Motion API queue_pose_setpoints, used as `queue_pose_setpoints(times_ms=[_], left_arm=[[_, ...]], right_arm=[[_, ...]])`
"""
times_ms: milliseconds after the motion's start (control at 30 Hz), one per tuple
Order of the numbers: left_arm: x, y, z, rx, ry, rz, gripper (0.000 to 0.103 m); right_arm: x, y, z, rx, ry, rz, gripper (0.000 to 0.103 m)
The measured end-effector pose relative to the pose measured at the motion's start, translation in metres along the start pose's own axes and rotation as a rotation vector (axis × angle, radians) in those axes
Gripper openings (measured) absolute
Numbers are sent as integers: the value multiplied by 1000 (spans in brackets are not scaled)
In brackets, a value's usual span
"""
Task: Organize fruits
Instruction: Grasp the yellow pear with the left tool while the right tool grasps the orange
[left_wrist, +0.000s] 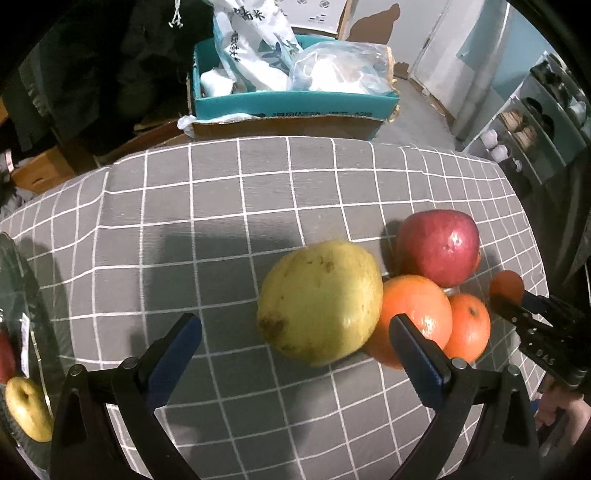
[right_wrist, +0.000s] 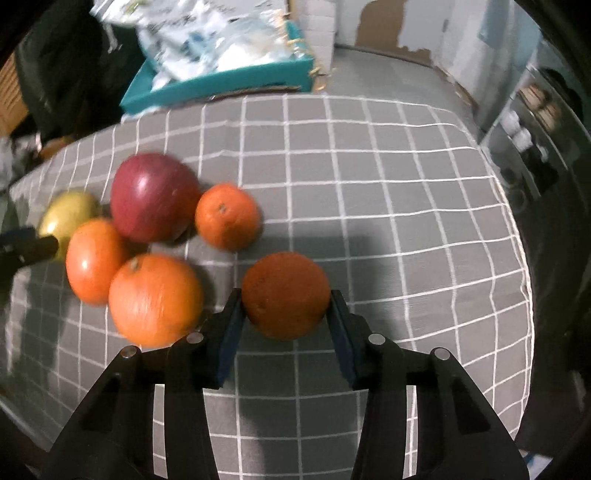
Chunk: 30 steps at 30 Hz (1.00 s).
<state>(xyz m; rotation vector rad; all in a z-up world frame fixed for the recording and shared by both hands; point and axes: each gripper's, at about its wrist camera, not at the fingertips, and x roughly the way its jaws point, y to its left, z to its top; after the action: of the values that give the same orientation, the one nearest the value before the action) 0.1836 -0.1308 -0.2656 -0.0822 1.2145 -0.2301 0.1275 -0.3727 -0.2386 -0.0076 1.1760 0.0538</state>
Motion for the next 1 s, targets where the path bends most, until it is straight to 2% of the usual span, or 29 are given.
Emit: queue_pose_setpoints(times_ms=[467,667,700,900,1000], left_arm=[[18,6,7,-60,8,-71,102],[18,3,8,-45,-8,-122,81],[17,0,8,-35,-12,-128,74],[11,-5,7,-15,-10,-88,74],[4,-4,3,5,-25,-34,74]], right_arm=[[-5,-5,6,41,-28,16,44],[-10,-5,6,45,-37,29,44],[-11,-4,6,46,-39,29,44],[-18,3,8,37,-56,32,44],[-22,8,9,31,-67,31,44]])
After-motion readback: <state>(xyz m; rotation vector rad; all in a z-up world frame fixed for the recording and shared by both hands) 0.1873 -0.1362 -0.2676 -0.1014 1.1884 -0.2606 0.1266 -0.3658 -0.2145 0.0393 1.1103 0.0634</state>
